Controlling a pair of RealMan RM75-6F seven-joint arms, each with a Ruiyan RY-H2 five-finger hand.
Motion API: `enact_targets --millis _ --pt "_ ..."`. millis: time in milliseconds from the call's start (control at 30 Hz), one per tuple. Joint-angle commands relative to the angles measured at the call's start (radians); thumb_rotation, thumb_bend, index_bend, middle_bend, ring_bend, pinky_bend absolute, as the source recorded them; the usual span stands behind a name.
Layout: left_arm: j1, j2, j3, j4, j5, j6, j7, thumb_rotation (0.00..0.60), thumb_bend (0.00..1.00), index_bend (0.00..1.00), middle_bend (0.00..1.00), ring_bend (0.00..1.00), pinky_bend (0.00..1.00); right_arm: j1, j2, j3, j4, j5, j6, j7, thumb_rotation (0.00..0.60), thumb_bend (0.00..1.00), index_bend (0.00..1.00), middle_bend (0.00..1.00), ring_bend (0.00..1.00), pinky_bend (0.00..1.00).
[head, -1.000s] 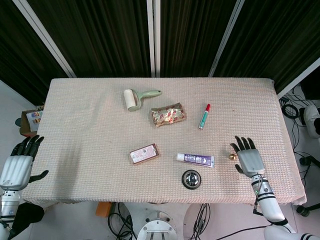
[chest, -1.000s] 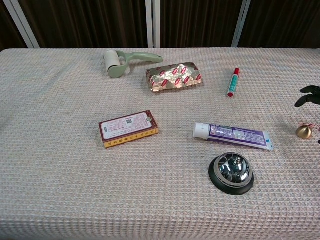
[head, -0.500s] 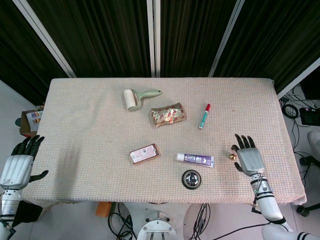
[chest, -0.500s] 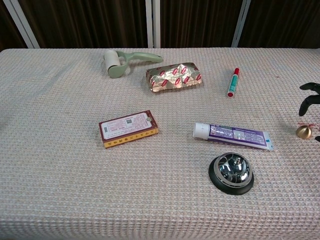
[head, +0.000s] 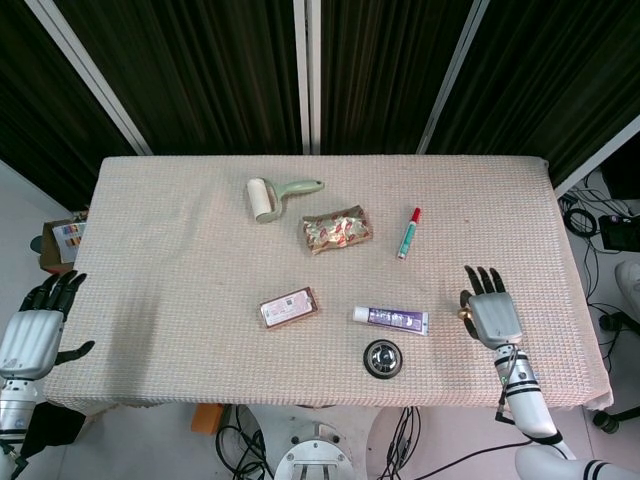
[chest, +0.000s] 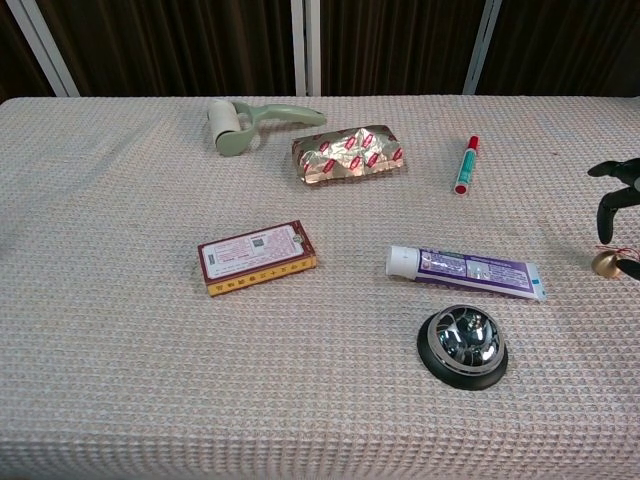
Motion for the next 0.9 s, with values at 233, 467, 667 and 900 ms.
enact_targets --millis 233,467,667,900 --pt "0.001 -0.007 0.003 0.011 0.003 -0.001 -0.008 0.600 0.11 0.08 0.07 0.06 0.17 -0.003 -0.009 -0.001 0.016 0.007 0.005 -0.003 0.600 0.29 0.50 0.07 0.00 0.00" --pt "0.001 -0.008 0.002 0.014 0.001 0.000 -0.010 0.600 0.11 0.08 0.07 0.06 0.17 -0.003 -0.015 0.001 0.020 0.011 0.008 -0.005 0.600 0.30 0.52 0.08 0.00 0.00" --pt "0.000 -0.010 0.002 0.019 0.001 -0.003 -0.015 0.600 0.11 0.08 0.07 0.06 0.17 -0.004 -0.017 0.005 0.016 0.030 0.008 -0.021 0.600 0.31 0.52 0.08 0.00 0.00" --pt "0.001 -0.014 0.004 0.025 -0.003 -0.008 -0.019 0.600 0.11 0.08 0.07 0.06 0.17 -0.002 -0.023 0.006 0.023 0.030 0.010 -0.020 0.600 0.31 0.53 0.08 0.00 0.00"
